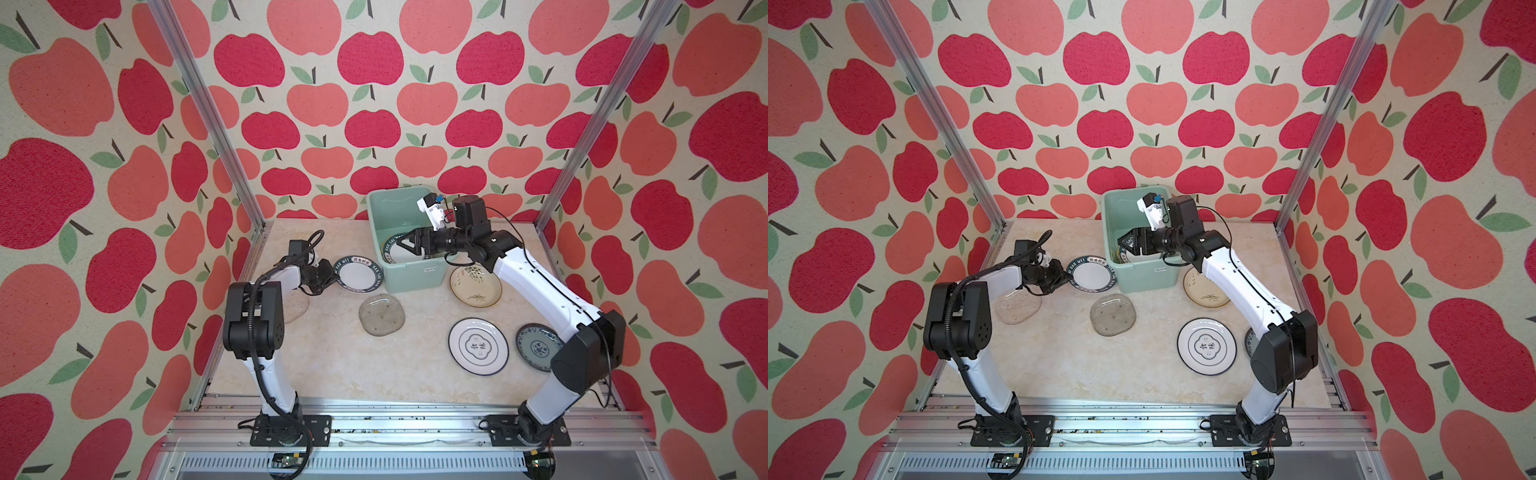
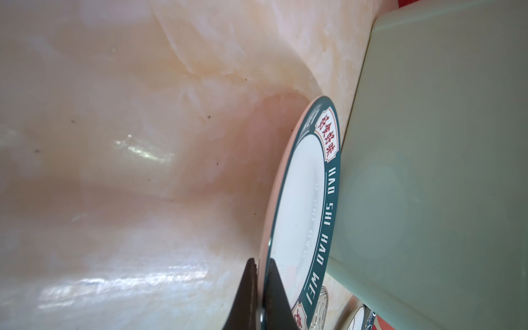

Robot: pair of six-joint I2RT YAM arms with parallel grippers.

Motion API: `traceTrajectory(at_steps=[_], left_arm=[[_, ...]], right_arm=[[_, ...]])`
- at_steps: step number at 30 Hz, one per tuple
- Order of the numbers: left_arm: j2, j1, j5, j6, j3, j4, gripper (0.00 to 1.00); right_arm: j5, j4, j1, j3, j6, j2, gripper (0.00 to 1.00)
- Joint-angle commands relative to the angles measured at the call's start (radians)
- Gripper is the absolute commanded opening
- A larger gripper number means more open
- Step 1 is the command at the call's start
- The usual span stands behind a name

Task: Place the plates into the plastic bin on the countertop
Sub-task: 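Lift the plate upright with the left gripper toward the right gripper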

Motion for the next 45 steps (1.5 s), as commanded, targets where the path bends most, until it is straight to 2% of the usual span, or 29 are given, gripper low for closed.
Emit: traceTrajectory(at_steps=[1,7,16,19,23,26,31,35,45], left_arm=[[-0.069,0.006,0.009,0.012,0.031,-0.034,0.0],[-0.209,0.043,-0.027,-0.048,0.017,-0.056,0.0],[-0.568,0.088,-0.196,-0.073,0.005,-0.229,0.0],[-0.667,0.095,-0.178,-0.077,0.018,-0.286,0.0],[-0.746,0.083,-0.048,-0.12,0.037,-0.304,0.0],[-0.769,0.032,0.027,-0.168,0.062,-0.293,0.0],[-0.757,-0.106,0.063,-0.215,0.129,-0.266,0.0],[-0.718,-0.207,0.063,-0.205,0.186,-0.276,0.0],[-0.651,-0.295,0.056,-0.198,0.228,-0.266,0.0]], right_arm=[[0.02,-0.035,0.006,0.042,0.023,0.001,0.69],[0.033,-0.023,0.006,0.054,0.045,-0.021,0.69],[0.048,-0.04,0.007,0.083,0.06,-0.064,0.68],[0.09,-0.044,0.002,0.063,0.077,-0.095,0.69],[0.111,0.006,-0.019,-0.007,0.142,-0.153,0.69],[0.102,0.066,-0.037,-0.074,0.194,-0.197,0.7],[0.06,0.116,-0.059,-0.143,0.238,-0.233,0.73],[-0.003,0.141,-0.073,-0.167,0.266,-0.229,0.73],[-0.103,0.245,-0.082,-0.21,0.365,-0.214,0.7]])
